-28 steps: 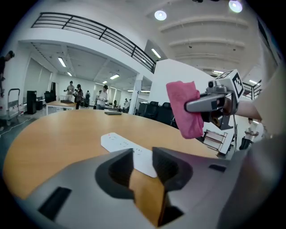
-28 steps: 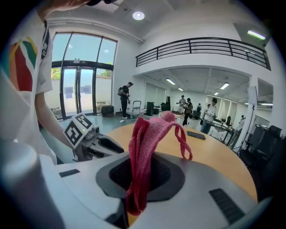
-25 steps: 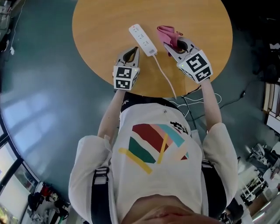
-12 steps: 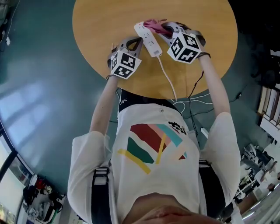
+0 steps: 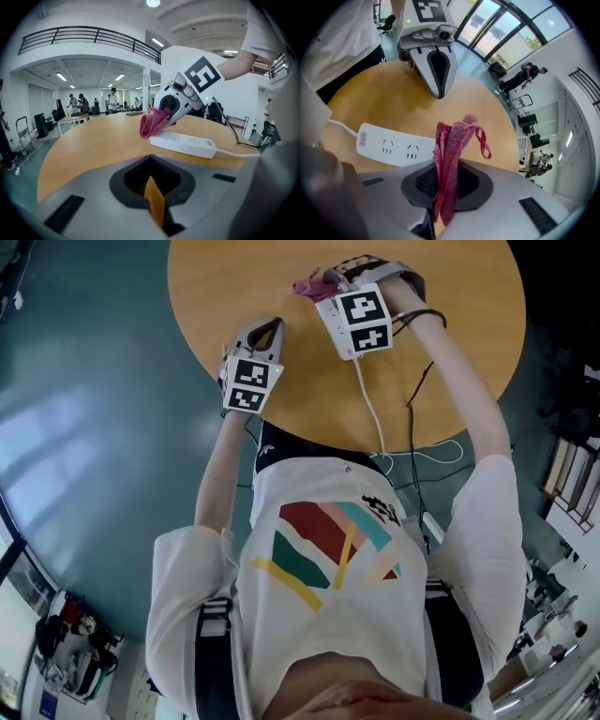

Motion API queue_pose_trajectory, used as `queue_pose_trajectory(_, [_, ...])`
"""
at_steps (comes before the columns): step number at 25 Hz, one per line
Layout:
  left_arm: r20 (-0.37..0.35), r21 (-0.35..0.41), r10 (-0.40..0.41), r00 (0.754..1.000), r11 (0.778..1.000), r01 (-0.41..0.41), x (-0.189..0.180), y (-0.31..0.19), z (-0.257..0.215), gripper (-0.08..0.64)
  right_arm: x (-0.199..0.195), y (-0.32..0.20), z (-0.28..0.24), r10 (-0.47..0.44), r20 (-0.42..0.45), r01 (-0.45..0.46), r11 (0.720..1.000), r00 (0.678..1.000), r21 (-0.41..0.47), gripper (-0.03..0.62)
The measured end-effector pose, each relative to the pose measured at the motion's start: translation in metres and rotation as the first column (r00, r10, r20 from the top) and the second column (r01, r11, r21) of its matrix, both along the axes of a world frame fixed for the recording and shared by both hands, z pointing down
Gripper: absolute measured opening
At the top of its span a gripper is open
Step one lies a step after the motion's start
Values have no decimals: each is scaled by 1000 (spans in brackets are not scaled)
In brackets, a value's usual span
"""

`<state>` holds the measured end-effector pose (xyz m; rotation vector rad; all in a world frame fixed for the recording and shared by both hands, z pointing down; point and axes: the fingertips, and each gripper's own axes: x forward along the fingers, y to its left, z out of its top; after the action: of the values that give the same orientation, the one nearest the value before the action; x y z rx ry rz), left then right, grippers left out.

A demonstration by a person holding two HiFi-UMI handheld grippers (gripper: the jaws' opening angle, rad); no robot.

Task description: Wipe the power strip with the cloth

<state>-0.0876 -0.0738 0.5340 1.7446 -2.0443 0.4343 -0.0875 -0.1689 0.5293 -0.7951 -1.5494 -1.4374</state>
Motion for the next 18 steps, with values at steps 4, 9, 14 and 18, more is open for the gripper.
queue_pose_trajectory(4, [-12, 23, -9, 1000, 1000, 9, -3, 6, -7, 43, 2, 6, 3, -28, -31, 29, 999, 999, 39, 39])
queue_pose_trajectory(9, [-11, 91, 48, 999, 995, -47, 36, -1, -37, 43, 28, 14, 1, -56, -50, 59, 997, 997, 55, 38])
queue_pose_trajectory(14, [-3, 82, 159, 987, 984, -158, 97, -4, -33, 43, 46, 24, 4, -49, -67, 51, 998, 997, 31, 38])
queue_pose_trajectory(18, [-49, 72, 104, 993, 992, -100, 95, 11, -24, 43, 69, 38, 3, -46, -72, 47, 999, 996, 18, 40])
